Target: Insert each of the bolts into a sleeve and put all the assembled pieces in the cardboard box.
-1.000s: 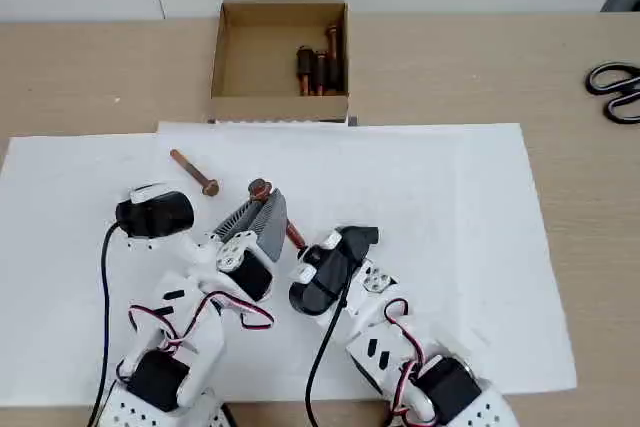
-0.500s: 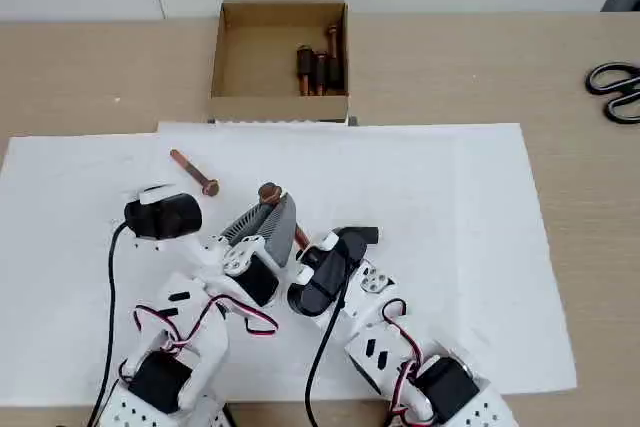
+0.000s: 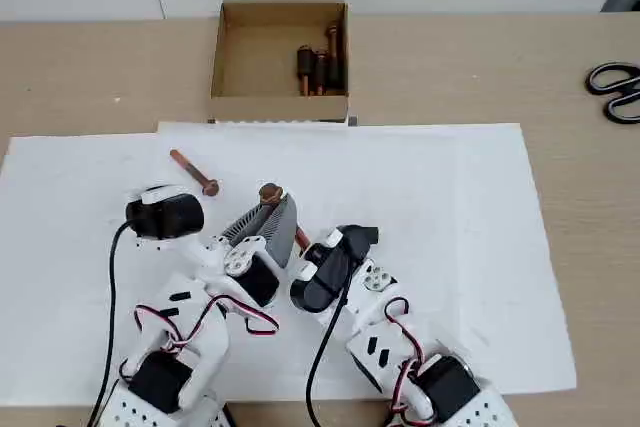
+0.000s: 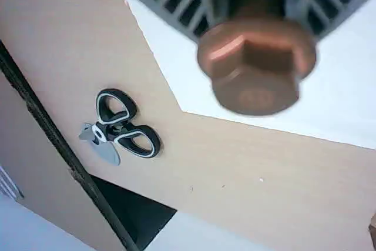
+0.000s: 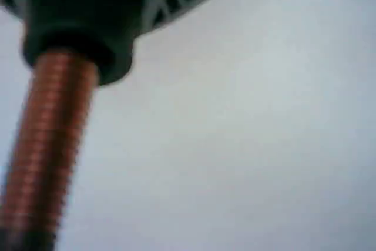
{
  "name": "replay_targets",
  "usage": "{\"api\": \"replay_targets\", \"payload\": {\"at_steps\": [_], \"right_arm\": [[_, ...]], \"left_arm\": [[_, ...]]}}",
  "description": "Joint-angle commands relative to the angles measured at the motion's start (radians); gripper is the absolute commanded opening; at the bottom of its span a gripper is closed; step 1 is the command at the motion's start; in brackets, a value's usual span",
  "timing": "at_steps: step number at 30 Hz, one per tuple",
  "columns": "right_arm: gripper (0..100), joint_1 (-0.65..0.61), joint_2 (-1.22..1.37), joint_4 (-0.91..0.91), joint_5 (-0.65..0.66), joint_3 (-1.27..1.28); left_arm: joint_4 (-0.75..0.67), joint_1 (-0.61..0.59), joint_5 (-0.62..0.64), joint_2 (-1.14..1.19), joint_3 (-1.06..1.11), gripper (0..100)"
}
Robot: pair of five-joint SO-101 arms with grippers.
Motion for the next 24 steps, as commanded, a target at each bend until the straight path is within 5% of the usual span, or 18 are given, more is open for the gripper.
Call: {"api": "replay_targets", "payload": {"at_steps": [1,24], "right_arm": [[0.2,0.012,-0.013,-0.031,0.009,-0.011],[0.2,0.035,-0.013,-0.061,0.009,-0.009]], "left_arm": [[-0.028,0.002,-0.006,-0.012,-0.005,1],[-0.012,0.103,-0.048,-0.017,0.094,1]]}}
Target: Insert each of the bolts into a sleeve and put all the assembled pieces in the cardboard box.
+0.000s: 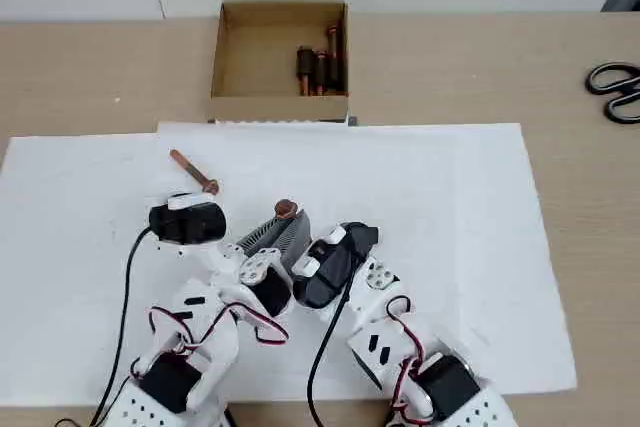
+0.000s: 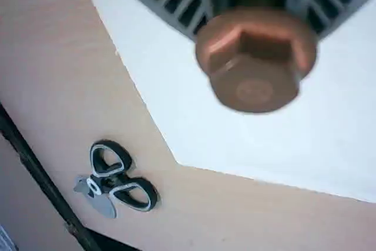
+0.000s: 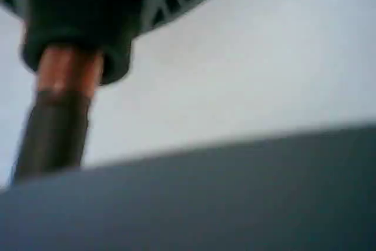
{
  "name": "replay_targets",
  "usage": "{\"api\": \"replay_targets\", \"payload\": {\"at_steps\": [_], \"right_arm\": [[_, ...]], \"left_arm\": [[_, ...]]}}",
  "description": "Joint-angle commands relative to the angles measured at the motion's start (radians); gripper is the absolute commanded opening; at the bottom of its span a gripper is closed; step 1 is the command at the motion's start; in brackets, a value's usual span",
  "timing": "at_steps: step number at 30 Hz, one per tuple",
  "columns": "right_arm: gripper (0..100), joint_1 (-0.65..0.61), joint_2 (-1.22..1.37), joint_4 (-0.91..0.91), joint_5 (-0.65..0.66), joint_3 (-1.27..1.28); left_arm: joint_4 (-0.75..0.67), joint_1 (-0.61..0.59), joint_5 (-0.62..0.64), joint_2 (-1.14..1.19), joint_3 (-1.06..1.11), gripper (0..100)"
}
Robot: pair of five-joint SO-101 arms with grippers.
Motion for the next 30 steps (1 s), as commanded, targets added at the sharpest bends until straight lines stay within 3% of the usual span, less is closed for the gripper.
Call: {"api": "replay_targets", "payload": {"at_steps": [1,12,26,30], "right_arm": [[0.2,0.03,-0.016,-0.048,0.008,-0.012],[0.2,0.05,-0.016,-0.051,0.008,-0.02],[0.2,0.05,-0.016,-0.051,0.008,-0.02],[0.2,0.05,-0.016,-0.051,0.008,-0.02]], "left_arm": [[0.012,0.025,-0.04,0.002,-0.012,1],[0.18,0.15,-0.044,0.003,-0.035,1],[0.183,0.15,-0.049,0.002,0.045,1],[0.183,0.147,-0.103,0.002,0.036,10]]}}
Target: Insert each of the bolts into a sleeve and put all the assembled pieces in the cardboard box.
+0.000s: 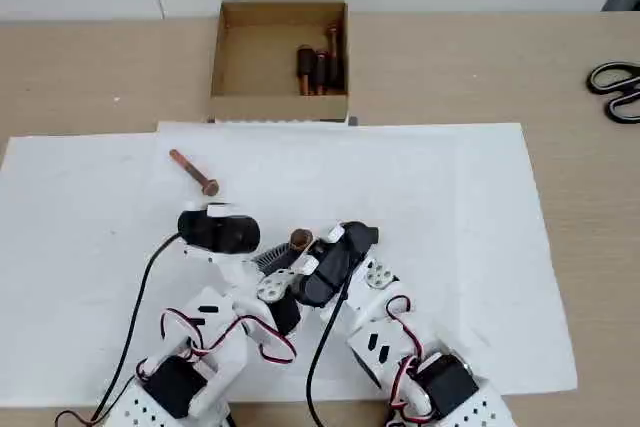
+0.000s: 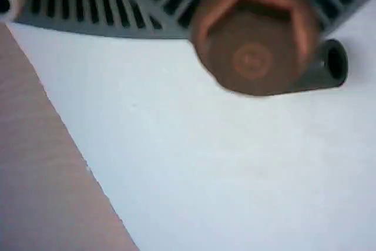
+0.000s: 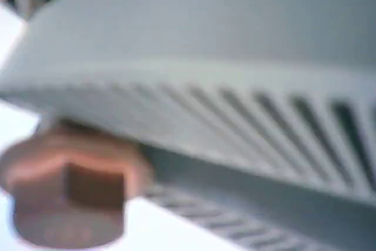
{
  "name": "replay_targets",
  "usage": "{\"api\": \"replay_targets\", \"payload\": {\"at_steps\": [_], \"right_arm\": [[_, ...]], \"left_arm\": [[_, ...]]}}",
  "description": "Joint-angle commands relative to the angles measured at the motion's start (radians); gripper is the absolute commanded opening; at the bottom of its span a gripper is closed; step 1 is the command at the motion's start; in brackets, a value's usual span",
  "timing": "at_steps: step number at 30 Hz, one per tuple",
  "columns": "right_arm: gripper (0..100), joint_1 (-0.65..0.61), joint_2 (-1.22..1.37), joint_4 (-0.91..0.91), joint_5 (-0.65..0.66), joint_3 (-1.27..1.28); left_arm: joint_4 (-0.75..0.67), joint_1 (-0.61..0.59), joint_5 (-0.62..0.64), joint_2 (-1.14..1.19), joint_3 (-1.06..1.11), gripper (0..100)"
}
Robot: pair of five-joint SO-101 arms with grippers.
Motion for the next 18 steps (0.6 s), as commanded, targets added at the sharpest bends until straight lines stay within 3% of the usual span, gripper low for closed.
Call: {"api": "replay_targets", "payload": {"at_steps": [1,4,18], "right_arm": [[0.2,0.021,-0.019,-0.039,0.005,-0.025],[0.2,0.021,-0.019,-0.035,0.005,-0.025],[0.2,0.021,-0.019,-0.033,0.005,-0.018]], "left_arm": [[0.031,0.032,-0.026,0.009,-0.001,12],[0.032,-0.002,-0.038,0.009,-0.059,17],[0.032,-0.146,-0.232,0.011,-0.183,17]]}}
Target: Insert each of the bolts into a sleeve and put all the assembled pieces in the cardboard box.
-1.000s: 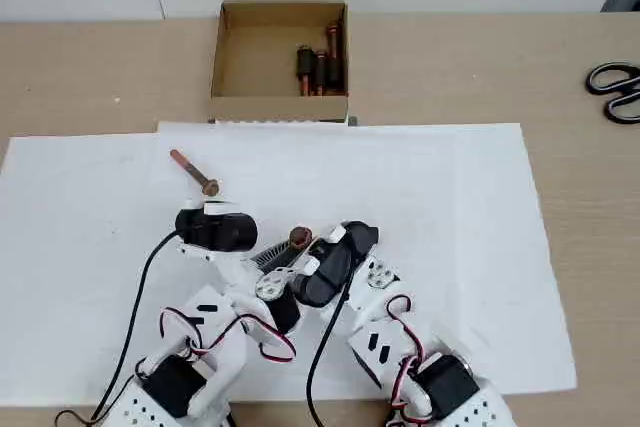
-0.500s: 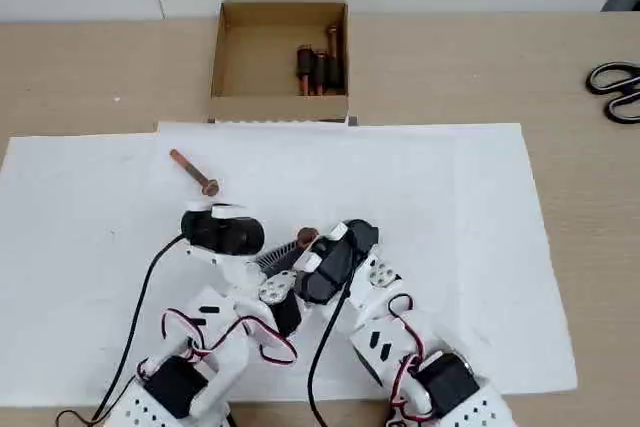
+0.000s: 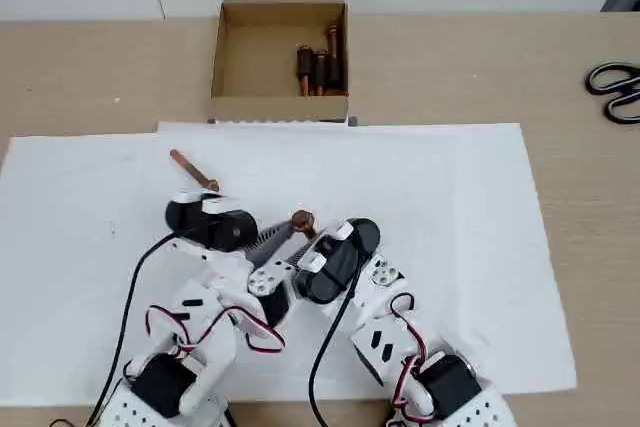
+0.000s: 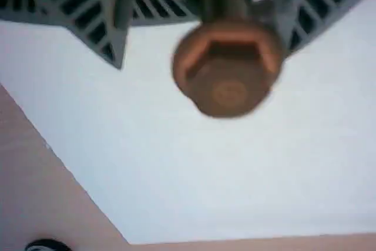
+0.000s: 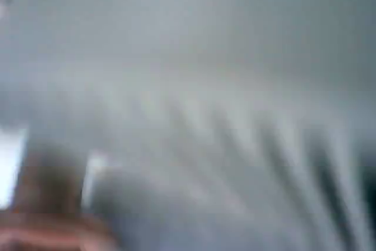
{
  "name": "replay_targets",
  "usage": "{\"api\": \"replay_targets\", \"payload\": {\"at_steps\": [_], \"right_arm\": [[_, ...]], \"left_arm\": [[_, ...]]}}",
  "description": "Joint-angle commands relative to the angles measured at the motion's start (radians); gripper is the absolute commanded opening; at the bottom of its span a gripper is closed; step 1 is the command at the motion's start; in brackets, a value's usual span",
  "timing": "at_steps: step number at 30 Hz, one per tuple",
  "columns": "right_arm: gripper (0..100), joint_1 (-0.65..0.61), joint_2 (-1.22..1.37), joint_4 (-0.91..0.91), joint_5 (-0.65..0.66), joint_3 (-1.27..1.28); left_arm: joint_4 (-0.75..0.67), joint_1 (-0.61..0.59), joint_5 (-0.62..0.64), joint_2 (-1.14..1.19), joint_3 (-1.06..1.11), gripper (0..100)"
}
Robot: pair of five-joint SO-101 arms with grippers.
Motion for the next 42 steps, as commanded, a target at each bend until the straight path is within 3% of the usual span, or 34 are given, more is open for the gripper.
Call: {"api": "replay_targets", "payload": {"at_steps": [1,9,12,15,20,26,35,42], "right_arm": [[0.2,0.01,-0.015,-0.027,0.005,-0.011],[0.2,0.01,-0.015,-0.025,0.005,-0.011],[0.2,0.015,-0.015,-0.025,0.005,-0.009],[0.2,0.015,-0.015,-0.025,0.005,-0.009],[0.2,0.019,-0.015,-0.027,0.005,-0.009],[0.2,0.18,-0.007,-0.058,0.005,-0.02],[0.2,0.274,-0.002,-0.165,0.127,-0.057],[0.2,0.32,0.104,-0.177,0.173,-0.147]], "left_arm": [[0.003,-0.032,-0.034,-0.009,-0.05,17],[0.025,-0.02,-0.029,-0.011,-0.051,17],[0.023,-0.086,-0.015,-0.011,-0.081,14],[0.025,-0.164,-0.052,-0.011,-0.085,2],[0.031,-0.276,-0.064,-0.011,-0.054,1],[0.025,-0.301,-0.068,-0.011,0.062,1],[-0.075,-0.367,-0.368,-0.005,0.159,1],[0.029,-0.368,-0.497,-0.011,0.159,1]]}}
